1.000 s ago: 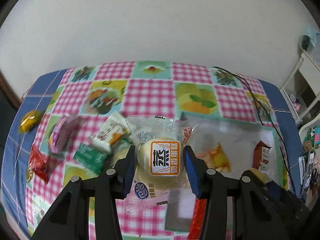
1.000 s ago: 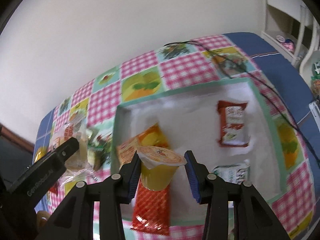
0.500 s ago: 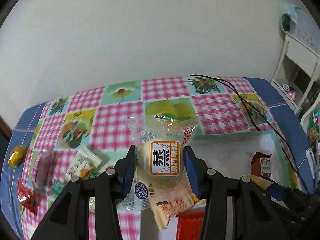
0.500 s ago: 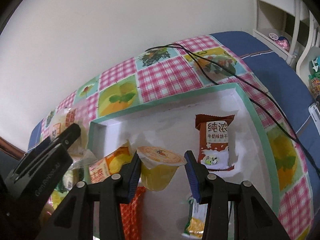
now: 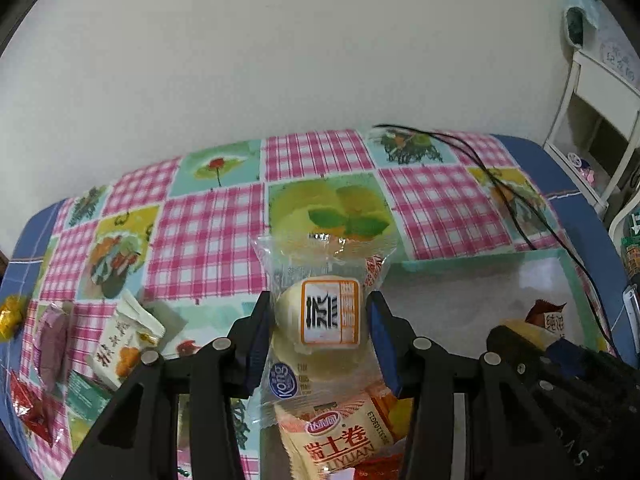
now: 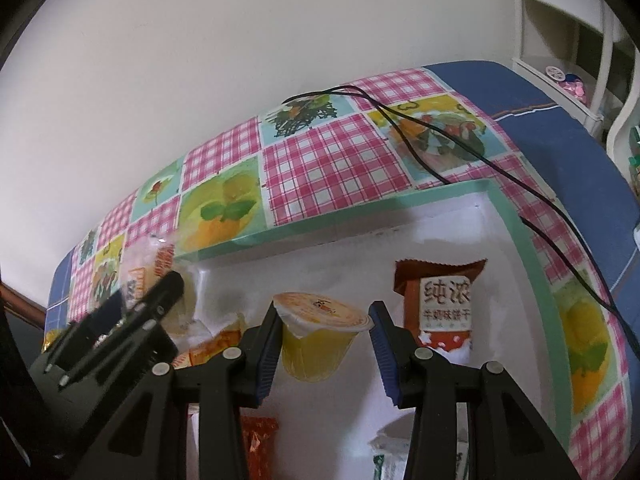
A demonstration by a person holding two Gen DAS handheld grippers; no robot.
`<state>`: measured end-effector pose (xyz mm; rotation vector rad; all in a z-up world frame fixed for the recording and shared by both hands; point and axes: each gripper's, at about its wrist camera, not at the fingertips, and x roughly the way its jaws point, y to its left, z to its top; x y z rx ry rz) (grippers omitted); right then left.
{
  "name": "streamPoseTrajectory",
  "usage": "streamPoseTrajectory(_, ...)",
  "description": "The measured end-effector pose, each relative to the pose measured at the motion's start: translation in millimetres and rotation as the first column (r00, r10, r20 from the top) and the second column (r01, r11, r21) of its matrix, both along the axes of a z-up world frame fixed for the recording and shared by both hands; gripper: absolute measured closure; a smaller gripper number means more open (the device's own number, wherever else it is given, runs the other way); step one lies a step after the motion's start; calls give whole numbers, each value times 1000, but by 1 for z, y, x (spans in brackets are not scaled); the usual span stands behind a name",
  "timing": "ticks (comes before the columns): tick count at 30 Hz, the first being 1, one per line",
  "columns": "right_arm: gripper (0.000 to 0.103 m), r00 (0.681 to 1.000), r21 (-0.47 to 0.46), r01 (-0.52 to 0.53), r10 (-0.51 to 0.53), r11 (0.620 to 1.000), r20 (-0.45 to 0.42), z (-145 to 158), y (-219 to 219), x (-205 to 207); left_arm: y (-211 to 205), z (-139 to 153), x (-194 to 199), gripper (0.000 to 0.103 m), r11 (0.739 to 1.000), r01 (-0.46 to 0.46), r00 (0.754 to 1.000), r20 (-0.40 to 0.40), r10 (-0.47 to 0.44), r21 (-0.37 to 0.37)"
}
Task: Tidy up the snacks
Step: 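Lower both tools into the tray and open them to release the bun and jelly cup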
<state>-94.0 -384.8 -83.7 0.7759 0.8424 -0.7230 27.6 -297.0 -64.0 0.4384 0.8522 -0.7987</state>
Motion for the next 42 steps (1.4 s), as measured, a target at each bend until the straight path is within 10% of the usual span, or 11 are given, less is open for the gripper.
streamPoseTrajectory(14,57,999,43,4,-2,999,-52,-23,0,11,2,-13,2,53,1000,2,999,-50,-1,17)
streamPoseTrajectory(28,47,996,26,1,1,1000,-95,14,6,-1,20,21,2,30,998,-33,991,-131,40,48)
streamPoseTrajectory(42,46,996,-6,3,-4,1000,-86,38,12,-7,46,35,24,30,988,-142,977,-155,149,56)
